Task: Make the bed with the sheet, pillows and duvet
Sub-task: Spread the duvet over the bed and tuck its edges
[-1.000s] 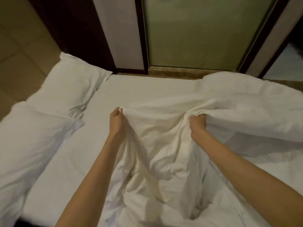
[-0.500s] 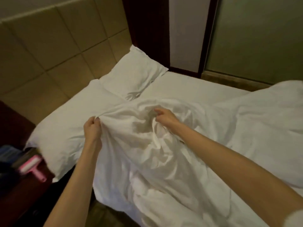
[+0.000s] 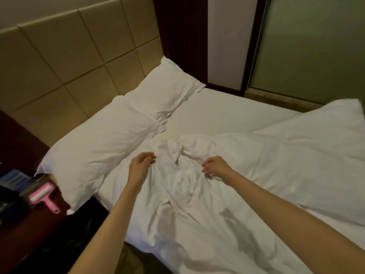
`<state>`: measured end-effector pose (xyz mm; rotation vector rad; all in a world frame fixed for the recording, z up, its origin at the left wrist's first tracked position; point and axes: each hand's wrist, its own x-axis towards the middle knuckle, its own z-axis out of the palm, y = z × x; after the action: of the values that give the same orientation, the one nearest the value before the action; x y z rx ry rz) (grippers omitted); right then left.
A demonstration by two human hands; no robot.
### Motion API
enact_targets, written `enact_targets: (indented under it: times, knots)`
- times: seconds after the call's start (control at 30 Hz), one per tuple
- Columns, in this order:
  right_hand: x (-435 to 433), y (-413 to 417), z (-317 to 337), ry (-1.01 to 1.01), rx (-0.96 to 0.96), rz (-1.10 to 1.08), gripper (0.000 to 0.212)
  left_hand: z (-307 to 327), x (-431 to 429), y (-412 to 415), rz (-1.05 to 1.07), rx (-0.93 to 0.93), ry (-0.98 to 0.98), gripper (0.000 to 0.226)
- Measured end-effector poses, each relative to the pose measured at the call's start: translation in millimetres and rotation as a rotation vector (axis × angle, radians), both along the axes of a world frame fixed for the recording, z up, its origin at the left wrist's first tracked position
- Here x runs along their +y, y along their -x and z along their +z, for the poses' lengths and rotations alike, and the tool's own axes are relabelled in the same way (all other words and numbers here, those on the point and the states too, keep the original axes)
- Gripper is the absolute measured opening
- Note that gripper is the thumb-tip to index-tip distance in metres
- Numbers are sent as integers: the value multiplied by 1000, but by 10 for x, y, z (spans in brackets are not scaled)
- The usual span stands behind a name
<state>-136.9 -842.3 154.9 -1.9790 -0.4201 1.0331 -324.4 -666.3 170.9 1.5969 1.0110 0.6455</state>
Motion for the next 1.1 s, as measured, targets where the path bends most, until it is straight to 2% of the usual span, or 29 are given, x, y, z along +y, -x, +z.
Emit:
enact_targets:
  times: [0.2,0.4,0.6,0.73,0.87,1.0,1.1]
  knots:
    - [-356,-26,-165,64,15,-107,11,-319,-77,-132,-100,72,51,21]
    - [-299,-1,-313,119,20,-235,12,-596,308,-256,-199,190,37,21]
    - [333,232,-497,118,44,-406,12,-743,1126,-135,-336,342,-164,27]
    - [888,540,-575,103,109,-421,12,-785,1837,-18,-370,350,-211,26]
    - [1311,846,-635,111,134,-461,13,-910,2379,126,-411,440,-227,28]
    - [1530,1066,-724,155,141,-496,15,-1194,2690,288,-396,558,-100,36]
    - [1589,1190,-771,203,124,-498,14,-1463,2814,450,-334,654,158,63]
